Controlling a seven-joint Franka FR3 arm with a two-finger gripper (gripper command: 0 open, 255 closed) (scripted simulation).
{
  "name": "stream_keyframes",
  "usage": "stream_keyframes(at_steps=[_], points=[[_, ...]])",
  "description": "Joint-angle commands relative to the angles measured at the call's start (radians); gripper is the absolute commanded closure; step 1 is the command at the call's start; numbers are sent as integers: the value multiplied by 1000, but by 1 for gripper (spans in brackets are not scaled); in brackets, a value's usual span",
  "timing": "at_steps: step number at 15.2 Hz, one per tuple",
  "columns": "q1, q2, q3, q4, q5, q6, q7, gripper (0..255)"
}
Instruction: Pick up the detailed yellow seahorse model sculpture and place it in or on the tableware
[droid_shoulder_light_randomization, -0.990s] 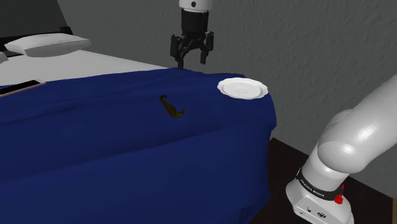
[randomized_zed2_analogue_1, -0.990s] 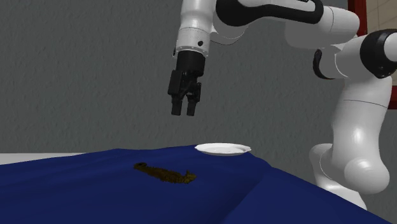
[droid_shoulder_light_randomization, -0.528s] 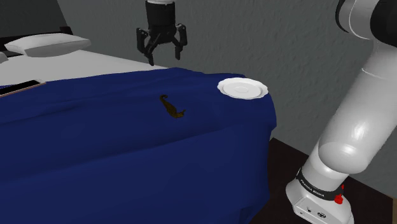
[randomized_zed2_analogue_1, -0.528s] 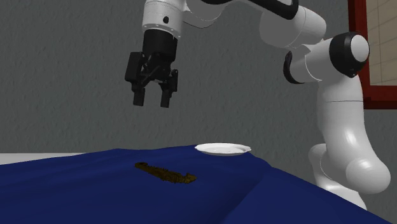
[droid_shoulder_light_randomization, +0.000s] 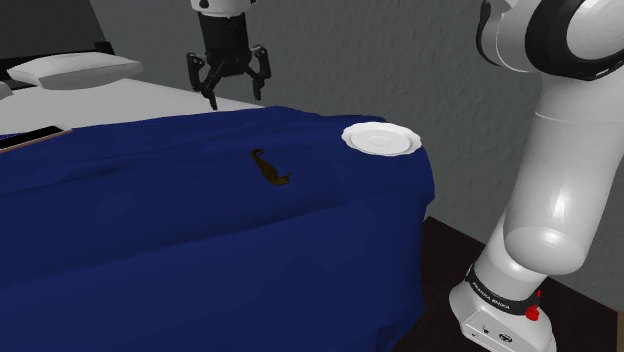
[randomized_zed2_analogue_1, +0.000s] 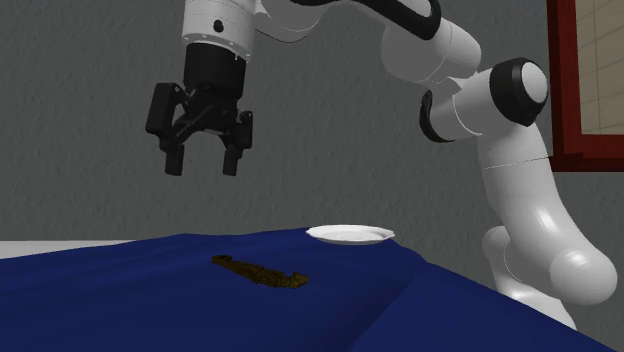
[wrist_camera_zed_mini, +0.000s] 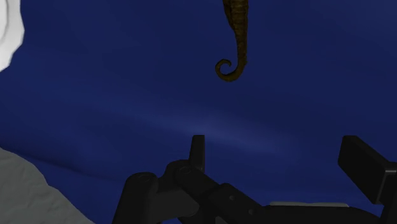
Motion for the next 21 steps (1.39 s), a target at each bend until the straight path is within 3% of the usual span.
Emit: stream_keyframes(at_steps=[1,10,11,20,21], points=[[-9,-15,-3,-46,9,34,-2,0],[-14,-20,-5,-73,12,57,-3,0],[-14,-20,-5,-73,12,57,-3,255],[-14,-20,-5,-73,12,57,-3,255],[-14,-20,-5,-73,12,57,-3,0]])
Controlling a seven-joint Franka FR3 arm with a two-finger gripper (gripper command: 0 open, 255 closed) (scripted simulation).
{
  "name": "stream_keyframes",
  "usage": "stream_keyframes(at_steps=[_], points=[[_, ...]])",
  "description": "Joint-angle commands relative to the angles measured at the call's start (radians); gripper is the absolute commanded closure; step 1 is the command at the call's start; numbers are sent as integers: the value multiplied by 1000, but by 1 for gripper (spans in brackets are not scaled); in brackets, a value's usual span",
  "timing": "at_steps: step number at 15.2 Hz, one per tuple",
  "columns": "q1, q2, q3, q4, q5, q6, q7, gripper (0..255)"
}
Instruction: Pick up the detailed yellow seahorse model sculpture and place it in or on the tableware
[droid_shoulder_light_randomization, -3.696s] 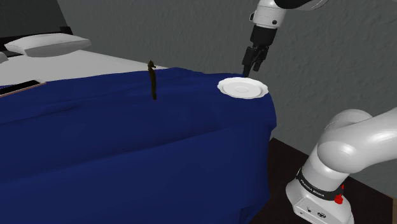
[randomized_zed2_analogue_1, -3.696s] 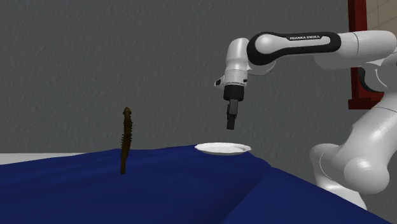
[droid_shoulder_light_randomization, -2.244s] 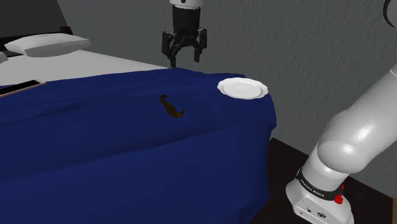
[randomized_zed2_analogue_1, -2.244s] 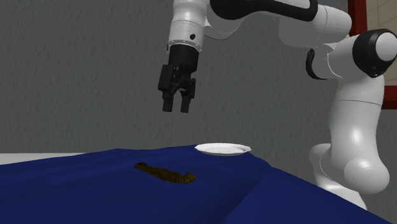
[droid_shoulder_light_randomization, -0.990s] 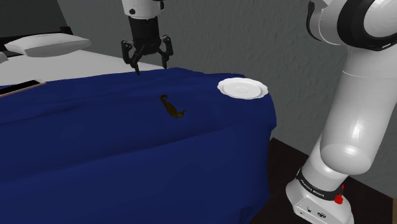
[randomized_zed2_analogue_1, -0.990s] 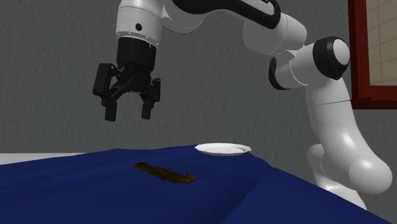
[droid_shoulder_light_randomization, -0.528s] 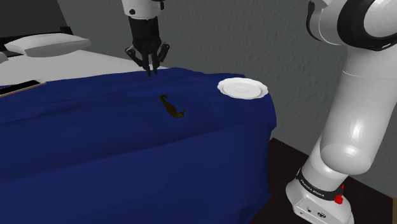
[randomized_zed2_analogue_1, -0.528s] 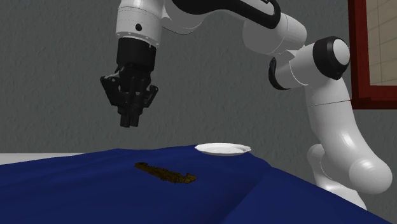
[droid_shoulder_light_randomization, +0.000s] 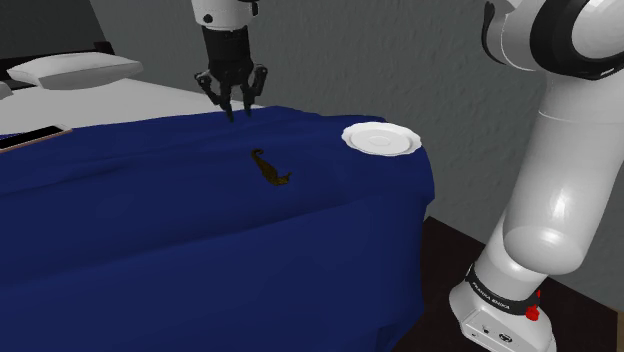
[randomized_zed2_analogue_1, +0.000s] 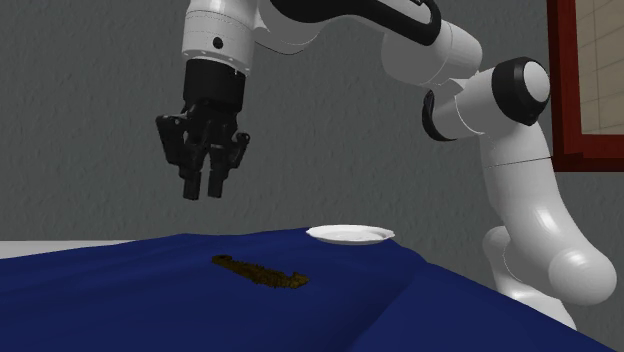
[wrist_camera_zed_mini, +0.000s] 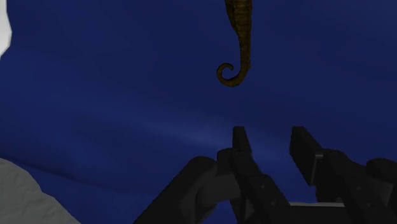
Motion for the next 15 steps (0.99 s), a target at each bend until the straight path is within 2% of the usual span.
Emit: stream_keyframes(at_steps=[1,7,15], points=[[-4,-8,1,-29,19,-3,-6,0],[-21,-59,10,-197,129,-27,-44,0],[-30,-80,5,-327,143,78,-51,0]])
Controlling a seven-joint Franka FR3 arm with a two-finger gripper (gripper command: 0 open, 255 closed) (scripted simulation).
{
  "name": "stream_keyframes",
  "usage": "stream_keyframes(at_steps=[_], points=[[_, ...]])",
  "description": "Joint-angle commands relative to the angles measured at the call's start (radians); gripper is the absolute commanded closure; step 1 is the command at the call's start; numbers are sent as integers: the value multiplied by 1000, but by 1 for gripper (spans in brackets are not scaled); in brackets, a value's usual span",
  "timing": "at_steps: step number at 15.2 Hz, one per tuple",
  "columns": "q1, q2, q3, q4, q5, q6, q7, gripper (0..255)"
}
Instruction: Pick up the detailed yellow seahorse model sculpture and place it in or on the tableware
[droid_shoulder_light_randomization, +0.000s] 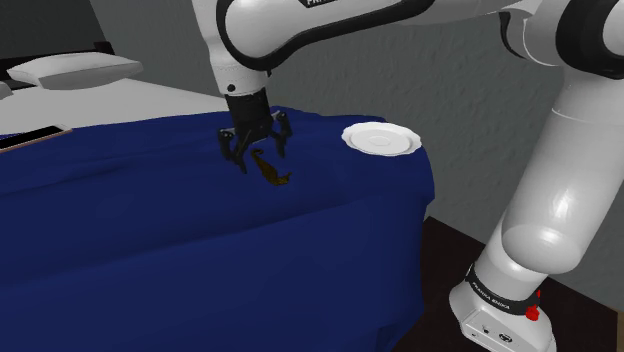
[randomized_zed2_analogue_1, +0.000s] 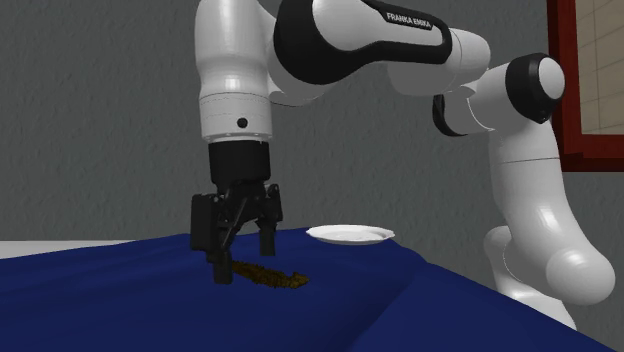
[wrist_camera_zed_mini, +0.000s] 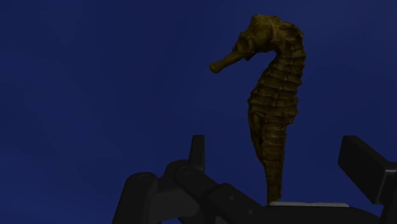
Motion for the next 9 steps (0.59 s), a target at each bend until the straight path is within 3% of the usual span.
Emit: stream_keyframes(at_steps=[1,8,9], points=[[-2,-3,-2,-20,1,18,-2,0],[-2,-3,-2,-20,1,18,-2,0],[-2,-3,-2,-20,1,18,-2,255]])
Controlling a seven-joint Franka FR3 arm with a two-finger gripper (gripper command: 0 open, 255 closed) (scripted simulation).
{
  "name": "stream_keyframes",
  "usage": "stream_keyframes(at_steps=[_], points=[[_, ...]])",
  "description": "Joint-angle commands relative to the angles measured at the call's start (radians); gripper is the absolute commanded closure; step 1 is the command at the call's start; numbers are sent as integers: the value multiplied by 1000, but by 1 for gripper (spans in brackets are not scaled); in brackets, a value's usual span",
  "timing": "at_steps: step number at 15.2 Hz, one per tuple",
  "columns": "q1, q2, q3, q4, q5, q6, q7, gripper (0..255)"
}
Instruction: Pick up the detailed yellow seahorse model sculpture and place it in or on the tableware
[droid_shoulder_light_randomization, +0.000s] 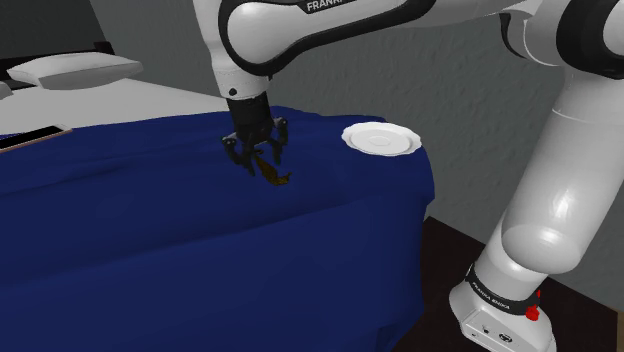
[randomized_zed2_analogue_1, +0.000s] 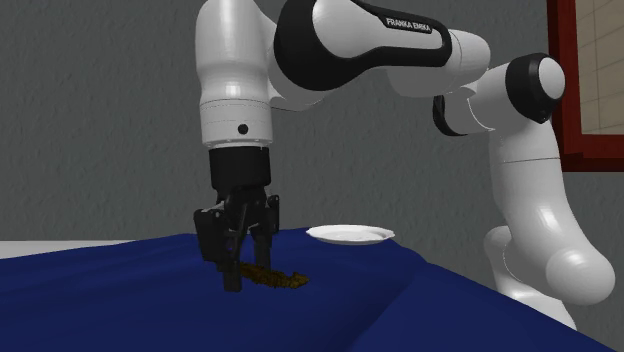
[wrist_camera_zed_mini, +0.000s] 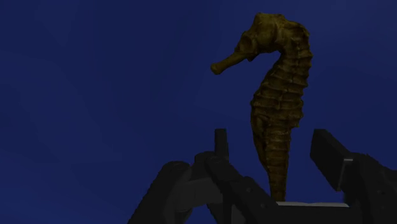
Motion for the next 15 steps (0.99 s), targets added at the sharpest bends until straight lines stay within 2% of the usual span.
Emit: stream_keyframes(at_steps=[1,9,15], points=[[0,0,0,0,0,0,0,255],[0,0,0,0,0,0,0,255],[2,3,2,83,-1,-81,-3,255]])
